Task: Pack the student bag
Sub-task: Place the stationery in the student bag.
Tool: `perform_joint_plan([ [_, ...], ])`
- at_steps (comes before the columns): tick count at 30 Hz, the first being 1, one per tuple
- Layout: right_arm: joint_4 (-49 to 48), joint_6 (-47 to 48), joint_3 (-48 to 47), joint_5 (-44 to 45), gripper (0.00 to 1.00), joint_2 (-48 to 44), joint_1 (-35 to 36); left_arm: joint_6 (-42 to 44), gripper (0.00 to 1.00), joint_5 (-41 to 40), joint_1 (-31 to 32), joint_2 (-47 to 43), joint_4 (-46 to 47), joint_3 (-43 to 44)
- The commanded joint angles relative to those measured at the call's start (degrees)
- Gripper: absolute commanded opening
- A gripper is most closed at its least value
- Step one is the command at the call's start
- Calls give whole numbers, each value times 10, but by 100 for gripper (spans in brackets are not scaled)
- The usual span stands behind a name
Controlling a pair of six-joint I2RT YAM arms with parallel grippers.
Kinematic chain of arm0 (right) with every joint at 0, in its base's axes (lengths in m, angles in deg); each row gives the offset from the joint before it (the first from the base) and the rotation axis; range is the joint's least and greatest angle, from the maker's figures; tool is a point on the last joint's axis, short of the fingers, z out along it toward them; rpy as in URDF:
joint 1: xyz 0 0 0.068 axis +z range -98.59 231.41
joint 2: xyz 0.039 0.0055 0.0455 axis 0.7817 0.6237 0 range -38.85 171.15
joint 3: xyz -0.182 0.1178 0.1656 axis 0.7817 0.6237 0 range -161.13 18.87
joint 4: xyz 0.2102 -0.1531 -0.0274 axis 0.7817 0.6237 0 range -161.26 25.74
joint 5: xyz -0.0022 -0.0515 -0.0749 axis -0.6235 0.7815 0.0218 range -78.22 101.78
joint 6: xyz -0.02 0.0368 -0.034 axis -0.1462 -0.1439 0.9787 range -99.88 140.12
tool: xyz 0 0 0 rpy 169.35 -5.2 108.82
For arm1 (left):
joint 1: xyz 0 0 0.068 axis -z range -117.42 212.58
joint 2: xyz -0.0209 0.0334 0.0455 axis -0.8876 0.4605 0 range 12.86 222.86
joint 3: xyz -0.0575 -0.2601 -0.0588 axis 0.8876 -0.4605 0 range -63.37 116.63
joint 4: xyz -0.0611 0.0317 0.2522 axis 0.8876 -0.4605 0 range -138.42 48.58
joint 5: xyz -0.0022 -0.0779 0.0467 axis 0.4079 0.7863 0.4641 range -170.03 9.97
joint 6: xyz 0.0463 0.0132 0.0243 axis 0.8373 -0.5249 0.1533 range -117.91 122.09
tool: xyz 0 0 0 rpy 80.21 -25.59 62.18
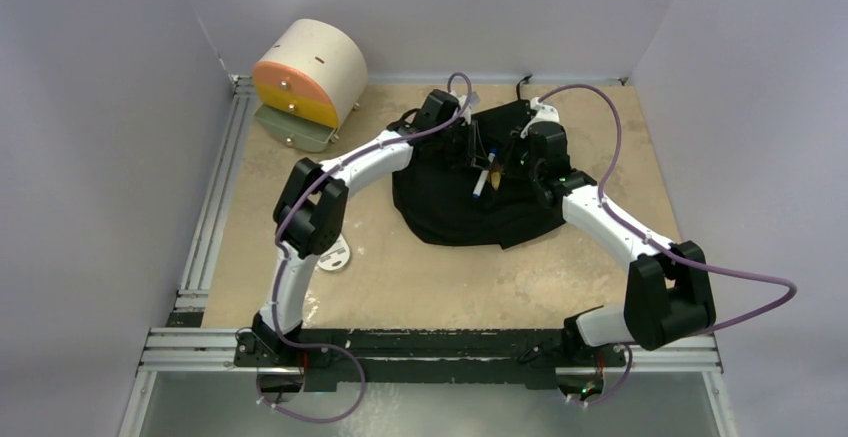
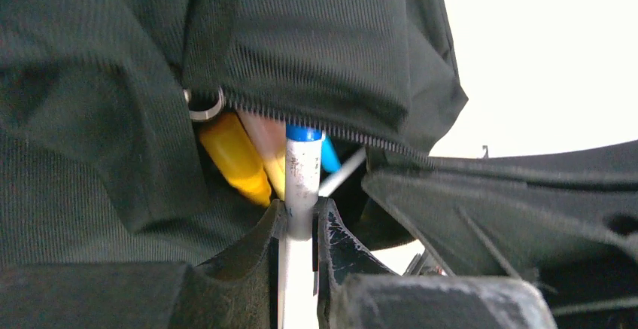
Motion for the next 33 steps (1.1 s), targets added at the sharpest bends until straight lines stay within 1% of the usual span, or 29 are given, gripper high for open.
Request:
perform_joint_plan([
  [1,-19,-12,-18,-28,0,-1,5,-23,0,1,-9,40,-2,76],
  [11,-22,-12,-19,-24,0,0,5,-46,0,2,-13,121,-22,211],
  [16,-28,-12,-18,-20,0,-1,6,-67,0,8,-14,140,-4,235],
  [18,-28,-11,-19,-19,0,-1,5,-75,0,22,-13,150,2,242],
  [19,-27,-11,-20,-19,0,-1,5,-78,2,29,-13,153,5,245],
  [22,-25,-11,-21,-18,0,-2,5,-77,12,42,-13,153,11,240],
  [27,-23,-10,-22,-18,0,-1,5,-63,31,36,-13,127,19,212],
  [30,-27,-11,-23,-19,0,1,5,-57,37,36,-13,117,17,208],
  [33,-27,-12,-23,-22,0,1,5,-52,39,34,-13,105,16,201],
])
